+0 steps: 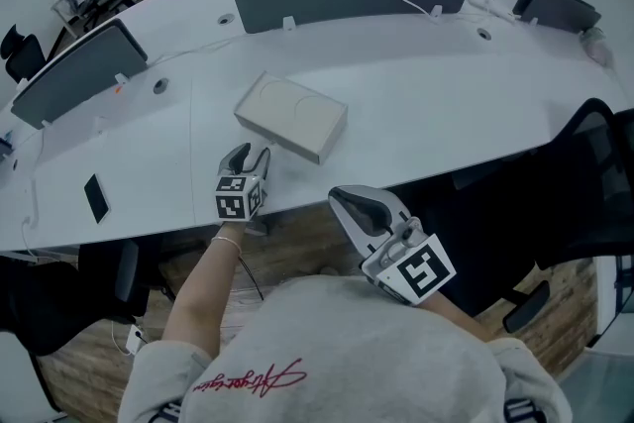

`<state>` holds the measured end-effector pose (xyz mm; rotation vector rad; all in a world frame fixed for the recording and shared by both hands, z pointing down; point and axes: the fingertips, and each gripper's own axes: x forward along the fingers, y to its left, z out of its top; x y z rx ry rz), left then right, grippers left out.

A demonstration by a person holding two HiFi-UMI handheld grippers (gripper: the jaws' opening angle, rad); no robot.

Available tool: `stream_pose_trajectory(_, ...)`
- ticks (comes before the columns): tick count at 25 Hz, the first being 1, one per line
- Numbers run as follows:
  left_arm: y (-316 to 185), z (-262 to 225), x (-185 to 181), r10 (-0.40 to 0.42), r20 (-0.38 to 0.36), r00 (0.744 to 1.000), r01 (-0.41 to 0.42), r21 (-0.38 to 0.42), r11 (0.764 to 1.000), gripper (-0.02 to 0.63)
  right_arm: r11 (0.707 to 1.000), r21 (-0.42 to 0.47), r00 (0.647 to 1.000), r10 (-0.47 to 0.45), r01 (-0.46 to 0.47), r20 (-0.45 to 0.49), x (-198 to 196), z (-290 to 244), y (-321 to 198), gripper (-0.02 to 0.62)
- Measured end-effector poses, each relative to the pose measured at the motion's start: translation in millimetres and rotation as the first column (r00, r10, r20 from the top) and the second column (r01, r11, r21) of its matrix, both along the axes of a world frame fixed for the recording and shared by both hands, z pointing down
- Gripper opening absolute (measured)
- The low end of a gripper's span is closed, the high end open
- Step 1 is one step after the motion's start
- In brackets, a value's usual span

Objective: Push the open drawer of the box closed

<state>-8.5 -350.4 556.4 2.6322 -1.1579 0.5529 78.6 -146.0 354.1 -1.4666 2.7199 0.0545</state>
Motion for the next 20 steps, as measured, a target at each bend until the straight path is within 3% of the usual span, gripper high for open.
stream_pose_trajectory(3, 13.9, -12.2, -12.8, -0.053, -0.077, 0.996, 0.054, 0.012, 0.998, 0.183, 1.000, 0.006, 1.000, -0.017, 0.017, 0.001, -5.5, -1.2, 1.8, 0.018)
stream_pose_trajectory(7, 43.5, -44.3, -16.2, -0.053, -0.204, 0.978, 0.068, 0.070, 0.995, 0.183, 0.999, 0.012, 0.999, -0.045, 0.045, 0.004, -15.7, -2.6, 3.5, 0.018)
stream_pose_trajectory(14, 107.6, -115.6, -11.3, 0.044, -0.325, 0.945, 0.037, 0.241, 0.970, 0.179, 0.997, 0.021, 0.997, -0.080, 0.080, 0.008, -30.8, -7.1, 8.2, 0.018)
stream_pose_trajectory(18, 130.4, -152.8, -19.5, 0.031, -0.417, 0.908, 0.092, 0.271, 0.958, 0.166, 0.994, 0.023, 0.995, -0.104, 0.104, 0.011, -40.0, -8.3, 8.2, 0.018)
stream_pose_trajectory(20, 141.2, -163.5, -24.3, 0.016, -0.415, 0.910, 0.113, 0.283, 0.952, 0.117, 0.993, 0.026, 0.993, -0.117, 0.117, 0.015, -45.0, -9.4, 9.6, 0.018)
